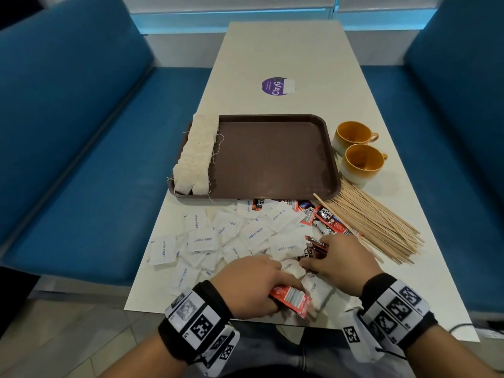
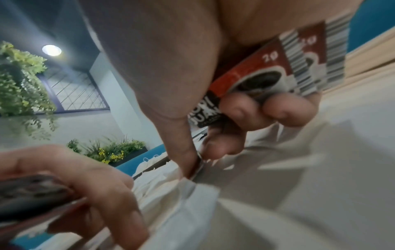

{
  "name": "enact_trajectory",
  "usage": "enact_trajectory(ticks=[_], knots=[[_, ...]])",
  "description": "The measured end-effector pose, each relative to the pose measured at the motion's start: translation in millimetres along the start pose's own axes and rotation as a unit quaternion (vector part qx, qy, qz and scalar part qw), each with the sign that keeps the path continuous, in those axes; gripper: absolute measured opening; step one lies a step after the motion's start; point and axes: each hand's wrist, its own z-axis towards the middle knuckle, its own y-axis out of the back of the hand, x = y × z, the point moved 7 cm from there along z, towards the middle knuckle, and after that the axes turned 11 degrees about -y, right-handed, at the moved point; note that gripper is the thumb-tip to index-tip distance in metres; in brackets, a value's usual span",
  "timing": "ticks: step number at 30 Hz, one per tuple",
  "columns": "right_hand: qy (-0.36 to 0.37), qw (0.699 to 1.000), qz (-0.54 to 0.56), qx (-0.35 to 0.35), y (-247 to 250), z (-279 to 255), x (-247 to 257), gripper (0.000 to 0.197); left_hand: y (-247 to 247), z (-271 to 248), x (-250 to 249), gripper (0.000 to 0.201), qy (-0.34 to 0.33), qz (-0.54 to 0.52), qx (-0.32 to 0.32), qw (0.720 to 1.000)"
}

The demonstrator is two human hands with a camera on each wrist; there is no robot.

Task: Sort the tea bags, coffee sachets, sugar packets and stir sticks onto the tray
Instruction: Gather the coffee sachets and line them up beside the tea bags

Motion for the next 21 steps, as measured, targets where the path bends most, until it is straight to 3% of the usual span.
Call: enact_trajectory(ticks=[6, 9, 12, 15, 21], knots=[[0.018, 0.991, 0.132, 0.008, 7.5, 0.5, 1.2, 0.031, 1.6, -8.4, 16.8, 0.048, 0.027, -0.001, -0.018, 0.999], [0.018, 0.989, 0.145, -0.006, 22.4, 0.2, -0.7, 0.025, 5.7, -10.8, 21.7, 0.039, 0.034, -0.006, -0.042, 0.999], [0.009, 0.984, 0.174, 0.023, 31.9, -0.7, -4.3, 0.009, 21.0, -17.6, 27.3, 0.011, 0.037, -0.072, -0.127, 0.989], [0.015, 0.974, 0.222, 0.036, 39.5, -5.3, -4.1, 0.008, 34.4, -29.6, 43.2, 0.027, 0.076, -0.164, -0.232, 0.956], [0.122, 0.951, 0.282, 0.025, 50.2, -19.5, 24.3, 0.025, 40.4, -47.1, 74.2, 0.019, 0.141, -0.309, -0.378, 0.861]])
